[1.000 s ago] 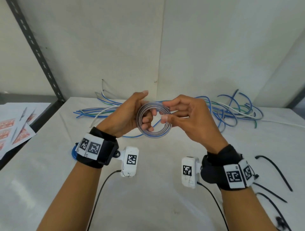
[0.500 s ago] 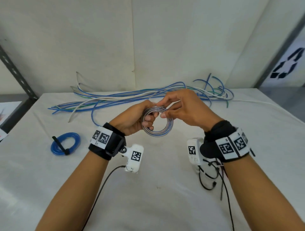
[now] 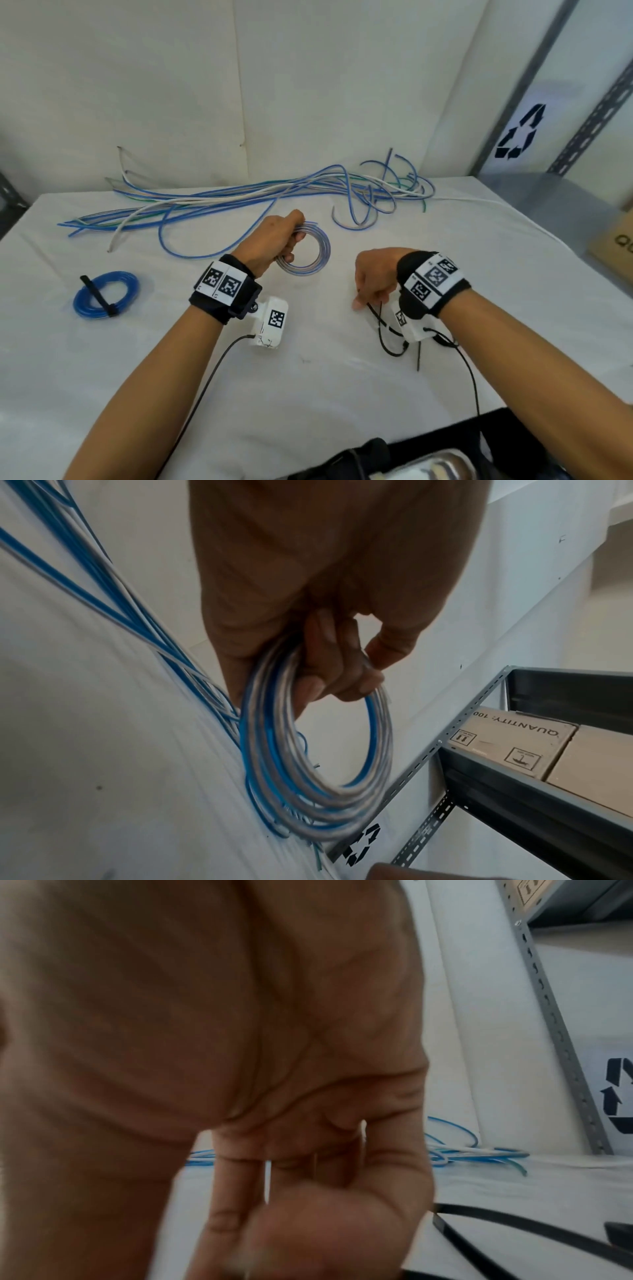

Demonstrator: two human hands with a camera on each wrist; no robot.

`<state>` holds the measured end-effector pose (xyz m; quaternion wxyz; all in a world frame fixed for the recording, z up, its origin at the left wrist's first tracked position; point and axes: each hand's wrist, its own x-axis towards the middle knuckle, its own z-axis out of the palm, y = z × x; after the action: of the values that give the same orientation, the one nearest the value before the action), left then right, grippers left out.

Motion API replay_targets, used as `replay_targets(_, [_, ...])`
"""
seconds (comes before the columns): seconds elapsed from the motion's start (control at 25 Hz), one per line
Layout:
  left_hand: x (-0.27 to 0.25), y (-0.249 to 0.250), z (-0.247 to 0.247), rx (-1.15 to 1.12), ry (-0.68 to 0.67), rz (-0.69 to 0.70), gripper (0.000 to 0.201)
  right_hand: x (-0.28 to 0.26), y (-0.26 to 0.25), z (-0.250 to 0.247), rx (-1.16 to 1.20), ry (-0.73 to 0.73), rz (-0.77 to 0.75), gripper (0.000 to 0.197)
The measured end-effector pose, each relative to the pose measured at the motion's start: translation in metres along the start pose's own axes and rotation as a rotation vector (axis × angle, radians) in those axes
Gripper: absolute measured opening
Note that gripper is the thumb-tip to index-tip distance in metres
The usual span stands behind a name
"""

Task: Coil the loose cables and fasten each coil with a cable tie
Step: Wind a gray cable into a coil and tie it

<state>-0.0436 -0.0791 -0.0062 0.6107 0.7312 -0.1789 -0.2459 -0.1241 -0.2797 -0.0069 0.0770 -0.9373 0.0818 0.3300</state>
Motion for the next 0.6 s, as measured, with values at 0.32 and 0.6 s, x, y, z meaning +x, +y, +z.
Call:
replay_targets(0.32, [0.007, -0.001, -0.03, -0.141, 0.144, 0.044, 0.039, -0.031, -0.014, -0.069, 0.398, 0.525, -0.24, 0.021])
replay_targets(0.6, [0.011, -0.005, -0.043, -0.163, 0.253, 0.056, 0.038, -0.015, -0.087, -0.069, 1.138, 0.779, -0.62, 0.019])
